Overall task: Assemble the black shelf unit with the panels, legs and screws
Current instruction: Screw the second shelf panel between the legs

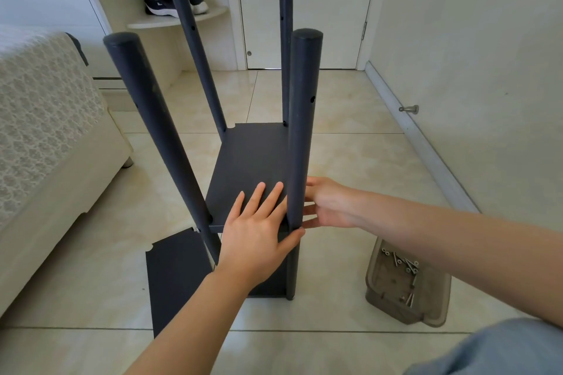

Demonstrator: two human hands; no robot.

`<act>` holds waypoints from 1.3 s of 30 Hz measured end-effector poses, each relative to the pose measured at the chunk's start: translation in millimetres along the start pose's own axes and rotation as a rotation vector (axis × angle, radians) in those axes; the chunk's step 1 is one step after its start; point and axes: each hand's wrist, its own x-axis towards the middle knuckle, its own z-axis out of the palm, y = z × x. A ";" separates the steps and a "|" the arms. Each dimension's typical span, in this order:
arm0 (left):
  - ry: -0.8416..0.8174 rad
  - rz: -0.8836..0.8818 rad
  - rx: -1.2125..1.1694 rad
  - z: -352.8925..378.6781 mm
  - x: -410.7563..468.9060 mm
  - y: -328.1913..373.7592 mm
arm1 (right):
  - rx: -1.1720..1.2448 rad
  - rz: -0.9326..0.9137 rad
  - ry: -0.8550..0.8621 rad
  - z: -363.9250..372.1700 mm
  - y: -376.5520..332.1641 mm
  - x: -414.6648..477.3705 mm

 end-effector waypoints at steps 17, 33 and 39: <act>0.068 -0.008 0.105 11.5 -1.3 0.2 | -0.066 0.053 0.013 -52.0 20.5 -14.8; 0.123 -0.021 0.140 17.3 -1.9 -0.1 | -0.297 0.274 0.320 -183.2 171.9 -16.9; 0.199 -0.045 0.123 21.6 -1.2 3.4 | -0.589 0.302 0.331 -199.6 208.6 10.0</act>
